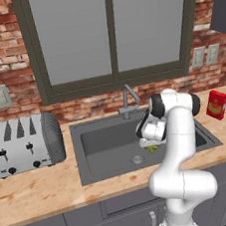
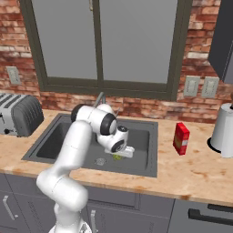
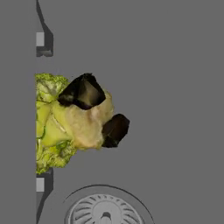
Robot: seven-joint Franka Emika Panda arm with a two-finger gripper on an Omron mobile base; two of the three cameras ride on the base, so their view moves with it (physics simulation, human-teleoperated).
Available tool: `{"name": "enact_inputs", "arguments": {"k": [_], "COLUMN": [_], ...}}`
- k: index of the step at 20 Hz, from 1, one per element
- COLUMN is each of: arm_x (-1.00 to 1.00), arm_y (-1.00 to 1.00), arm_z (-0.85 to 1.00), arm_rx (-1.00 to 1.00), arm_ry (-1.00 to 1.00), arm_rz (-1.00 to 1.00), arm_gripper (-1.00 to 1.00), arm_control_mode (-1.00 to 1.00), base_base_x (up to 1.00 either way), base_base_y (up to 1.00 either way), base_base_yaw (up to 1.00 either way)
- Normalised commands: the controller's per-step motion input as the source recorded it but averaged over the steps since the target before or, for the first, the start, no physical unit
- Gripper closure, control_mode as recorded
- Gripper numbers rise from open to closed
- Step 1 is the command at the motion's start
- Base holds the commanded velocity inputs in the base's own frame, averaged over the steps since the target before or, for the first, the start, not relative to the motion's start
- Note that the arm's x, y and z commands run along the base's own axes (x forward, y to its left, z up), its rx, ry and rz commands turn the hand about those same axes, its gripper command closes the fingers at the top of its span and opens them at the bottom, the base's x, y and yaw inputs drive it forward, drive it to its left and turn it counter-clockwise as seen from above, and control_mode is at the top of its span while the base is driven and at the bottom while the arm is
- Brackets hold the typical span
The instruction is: Turn on the sink faucet. Then move the broccoli from the counter to the sink. Turn off the sink. Move the vegetable from the sink to the pot next to the stove. Finally move the pot to the front left burner.
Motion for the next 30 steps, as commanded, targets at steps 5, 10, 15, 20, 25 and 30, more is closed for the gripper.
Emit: {"name": "enact_inputs", "arguments": {"k": [5,10,15,20,25,30], "arm_x": [-0.41,-0.34,-0.23,-0.08,-0.01,-0.01], "arm_y": [0.00,0.00,0.00,0.00,0.00,0.00], "arm_z": [-0.01,-0.05,-0.10,-0.16,-0.19,-0.16], "arm_rx": [0.00,0.00,0.00,0.00,0.00,0.00], "arm_ry": [-0.08,-0.06,-0.04,-0.02,-0.02,-0.03], "arm_rz": [0.00,0.00,0.00,0.00,0.00,0.00], "arm_gripper": [-1.00,-1.00,-1.00,-1.00,1.00,1.00], "arm_control_mode": [-1.00,-1.00,-1.00,-1.00,-1.00,-1.00], "base_base_x": [0.00,0.00,0.00,0.00,0.00,0.00], "base_base_y": [0.00,0.00,0.00,0.00,0.00,0.00], "base_base_yaw": [0.00,0.00,0.00,0.00,0.00,0.00]}}
